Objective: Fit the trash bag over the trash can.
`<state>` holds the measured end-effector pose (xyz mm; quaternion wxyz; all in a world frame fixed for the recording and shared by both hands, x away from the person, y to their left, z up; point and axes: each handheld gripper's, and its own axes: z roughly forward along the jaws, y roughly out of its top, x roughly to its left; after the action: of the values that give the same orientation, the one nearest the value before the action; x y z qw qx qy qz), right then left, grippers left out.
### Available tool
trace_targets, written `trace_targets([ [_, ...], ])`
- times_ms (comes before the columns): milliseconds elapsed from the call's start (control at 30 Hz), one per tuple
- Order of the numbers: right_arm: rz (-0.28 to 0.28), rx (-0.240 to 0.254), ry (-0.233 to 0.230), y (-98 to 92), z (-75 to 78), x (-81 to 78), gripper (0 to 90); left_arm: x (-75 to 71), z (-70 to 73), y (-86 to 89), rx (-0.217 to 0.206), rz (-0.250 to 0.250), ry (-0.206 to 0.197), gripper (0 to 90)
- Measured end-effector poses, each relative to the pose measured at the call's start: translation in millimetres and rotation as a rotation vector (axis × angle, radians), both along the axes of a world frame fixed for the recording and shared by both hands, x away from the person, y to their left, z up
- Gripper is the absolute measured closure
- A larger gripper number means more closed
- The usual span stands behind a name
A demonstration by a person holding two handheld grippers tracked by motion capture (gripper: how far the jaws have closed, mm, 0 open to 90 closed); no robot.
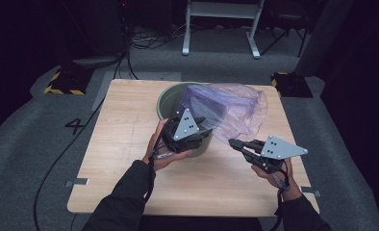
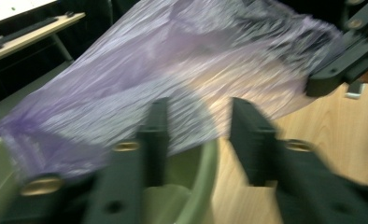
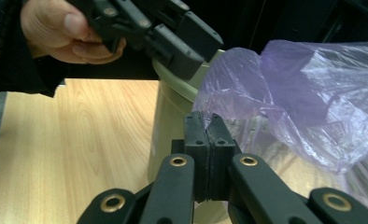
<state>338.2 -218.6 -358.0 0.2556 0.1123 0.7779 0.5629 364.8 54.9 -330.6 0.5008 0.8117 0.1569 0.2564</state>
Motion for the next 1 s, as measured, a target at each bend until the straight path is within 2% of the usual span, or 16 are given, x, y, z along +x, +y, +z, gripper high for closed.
trace_targets([
  [67, 0.004, 0.007, -0.008, 0.8, 0.3, -1.6, 90.0, -0.3, -2.5, -6.3, 0.034, -0.010, 0.004, 31.0],
  [167, 0.001, 0.037, -0.013, -0.1, 1.9, -3.9, 90.0, -0.3, -9.6, -17.8, 0.078, 0.006, 0.008, 17.9],
  [200, 0.006, 0.048, -0.006, -0.1, 2.3, -4.4, 90.0, -0.5, -10.9, -20.2, 0.078, 0.005, 0.007, 15.1],
  [300, 0.018, 0.049, -0.002, 2.5, 4.3, -6.9, 90.0, -2.6, -12.7, -28.6, 0.108, 0.029, -0.037, 15.6],
  [333, 0.025, 0.052, -0.003, 3.4, 5.4, -8.2, 90.0, -3.3, -13.0, -31.2, 0.129, 0.055, -0.060, 20.6],
  [367, 0.024, 0.056, -0.002, 4.5, 6.4, -10.1, 90.0, -3.8, -13.2, -32.5, 0.144, 0.076, -0.077, 37.5],
  [400, 0.022, 0.059, -0.005, 5.3, 7.2, -11.5, 90.0, -3.2, -12.8, -31.9, 0.137, 0.079, -0.073, 49.0],
  [433, 0.026, 0.066, -0.006, 6.4, 8.2, -13.4, 90.0, -2.0, -12.1, -29.6, 0.124, 0.059, -0.059, 54.0],
  [467, 0.028, 0.066, -0.008, 7.7, 8.7, -14.6, 89.4, -2.1, -11.5, -27.0, 0.119, 0.066, -0.069, 67.4],
  [500, 0.032, 0.067, -0.007, 9.1, 8.6, -15.8, 87.7, -2.2, -10.9, -24.3, 0.110, 0.080, -0.072, 71.3],
  [567, 0.038, 0.066, -0.002, 10.8, 8.1, -17.6, 85.3, -2.1, -9.3, -16.1, 0.091, 0.075, -0.071, 82.3],
  [633, 0.044, 0.068, 0.002, 11.6, 7.1, -18.8, 79.4, -3.0, -8.4, -8.2, 0.088, 0.070, -0.075, 86.9],
  [667, 0.036, 0.072, 0.007, 11.9, 6.5, -19.4, 73.2, -3.4, -8.1, -5.2, 0.094, 0.069, -0.076, 87.9],
  [733, 0.027, 0.081, 0.011, 10.8, 5.8, -20.2, 70.7, -5.3, -7.8, 3.5, 0.083, 0.066, -0.068, 89.5],
  [800, 0.038, 0.081, 0.011, 9.0, 6.1, -21.7, 62.8, -7.7, -7.4, 12.3, 0.073, 0.068, -0.069, 89.6],
  [1000, 0.000, 0.065, -0.036, 0.4, 10.8, -30.1, 49.4, -13.2, -8.4, 35.3, 0.036, 0.060, -0.048, 89.6],
])
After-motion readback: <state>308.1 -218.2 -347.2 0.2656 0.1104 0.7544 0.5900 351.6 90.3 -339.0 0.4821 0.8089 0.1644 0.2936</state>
